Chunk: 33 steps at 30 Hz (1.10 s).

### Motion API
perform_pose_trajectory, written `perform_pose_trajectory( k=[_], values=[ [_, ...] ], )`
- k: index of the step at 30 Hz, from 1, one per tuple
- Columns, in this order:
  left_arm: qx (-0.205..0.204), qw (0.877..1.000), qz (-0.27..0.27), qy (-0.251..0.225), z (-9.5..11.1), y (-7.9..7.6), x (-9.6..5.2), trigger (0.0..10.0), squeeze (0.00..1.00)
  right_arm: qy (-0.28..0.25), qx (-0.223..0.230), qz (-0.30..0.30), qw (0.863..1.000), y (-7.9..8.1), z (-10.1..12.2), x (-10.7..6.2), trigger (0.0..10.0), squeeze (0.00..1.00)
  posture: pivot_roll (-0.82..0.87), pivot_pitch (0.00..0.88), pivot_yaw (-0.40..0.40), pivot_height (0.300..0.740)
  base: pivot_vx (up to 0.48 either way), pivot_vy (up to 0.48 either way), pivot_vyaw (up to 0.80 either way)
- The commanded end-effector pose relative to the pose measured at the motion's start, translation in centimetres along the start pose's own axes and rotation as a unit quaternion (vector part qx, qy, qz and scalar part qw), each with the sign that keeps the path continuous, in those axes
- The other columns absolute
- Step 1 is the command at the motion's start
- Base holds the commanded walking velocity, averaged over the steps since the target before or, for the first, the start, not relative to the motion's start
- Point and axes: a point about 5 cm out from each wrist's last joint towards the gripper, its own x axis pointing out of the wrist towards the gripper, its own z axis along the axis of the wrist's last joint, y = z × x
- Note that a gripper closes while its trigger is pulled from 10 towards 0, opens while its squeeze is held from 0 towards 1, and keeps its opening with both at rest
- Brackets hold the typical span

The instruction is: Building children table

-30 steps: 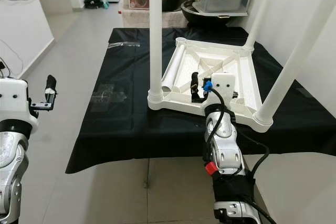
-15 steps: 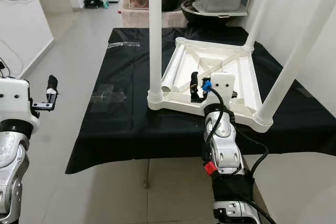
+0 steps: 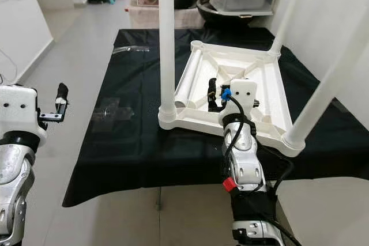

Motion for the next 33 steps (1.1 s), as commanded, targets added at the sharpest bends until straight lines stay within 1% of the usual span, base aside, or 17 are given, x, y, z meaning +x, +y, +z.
perform_pose_trajectory(
  k=[1,6,17,19,20,22,24,25,26,28,29,30,31,33],
  values=[
    [-0.001,1.0,-0.009,0.007,-0.3,-0.4,0.0,10.0,0.0,-0.006,-0.004,-0.007,1.0,-0.4,0.1,0.0,10.0,0.0,0.14,0.031,-0.044,0.74,0.292,0.0,0.0],
    [-0.001,1.0,-0.01,0.007,-0.4,-0.3,0.0,10.0,0.0,-0.007,-0.004,-0.009,1.0,-0.5,0.1,-0.1,10.0,0.0,0.14,0.025,-0.04,0.74,0.301,0.0,0.0],
    [-0.004,1.0,-0.005,0.014,-0.6,-0.2,0.0,10.0,0.0,-0.007,-0.006,-0.008,1.0,-0.7,0.2,0.0,10.0,0.0,0.14,0.021,-0.042,0.74,0.0,0.0,0.0],
    [-0.009,1.0,-0.005,0.019,-0.8,-0.3,0.0,10.0,0.0,-0.005,0.003,0.0,1.0,-0.6,0.2,0.1,10.0,0.0,0.14,0.017,-0.042,0.74,0.0,0.0,0.0],
    [-0.011,1.0,-0.008,0.023,-0.9,-0.4,-0.2,10.0,0.0,-0.002,0.013,0.011,1.0,-0.6,0.2,0.3,10.0,0.0,0.14,0.017,-0.042,0.74,0.0,0.0,0.0],
    [-0.023,0.998,-0.035,0.039,-1.7,-1.2,-0.8,10.0,0.0,0.015,0.026,0.056,0.998,-0.5,-0.1,0.8,10.0,0.0,0.14,0.014,-0.041,0.74,0.0,0.0,0.0],
    [-0.034,0.995,-0.067,0.058,-2.8,-2.0,-1.7,10.0,0.0,0.021,0.027,0.089,0.995,-0.9,-0.2,1.2,10.0,0.0,0.14,0.013,-0.038,0.74,0.0,0.0,0.0],
    [-0.034,0.995,-0.067,0.058,-2.8,-2.0,-1.7,10.0,0.0,0.021,0.027,0.089,0.995,-0.9,-0.2,1.2,10.0,0.0,0.14,0.013,-0.038,0.74,0.0,0.0,0.0],
    [-0.043,0.993,-0.078,0.076,-3.8,-2.5,-2.6,10.0,0.0,0.02,0.021,0.11,0.994,-1.7,-0.1,1.6,10.0,0.0,0.13,0.016,-0.039,0.74,0.0,0.0,0.0],
    [-0.047,0.992,-0.08,0.081,-4.0,-2.6,-2.9,10.0,0.0,0.02,0.017,0.114,0.993,-2.0,0.0,1.7,10.0,0.0,0.13,0.016,-0.039,0.74,0.0,0.0,0.0],
    [-0.048,0.991,-0.092,0.08,-3.8,-3.2,-3.4,10.0,0.0,0.012,0.0,0.142,0.99,-2.7,0.4,2.0,10.0,0.22,0.13,0.016,-0.04,0.74,0.0,0.0,0.0],
    [-0.054,0.99,-0.098,0.081,-3.7,-3.7,-3.6,10.0,0.0,0.016,0.007,0.16,0.987,-3.0,0.5,2.1,10.0,1.0,0.13,0.016,-0.04,0.74,0.0,0.0,0.0],
    [-0.054,0.99,-0.098,0.081,-3.7,-3.7,-3.6,10.0,0.0,0.016,0.007,0.16,0.987,-3.0,0.5,2.1,10.0,1.0,0.13,0.016,-0.04,0.74,0.0,0.0,0.0],
    [-0.064,0.988,-0.111,0.082,-3.6,-4.4,-3.9,10.0,0.0,0.024,0.012,0.183,0.983,-3.6,0.5,2.2,10.0,1.0,0.14,0.021,-0.044,0.74,0.0,0.0,0.0]
  ],
)
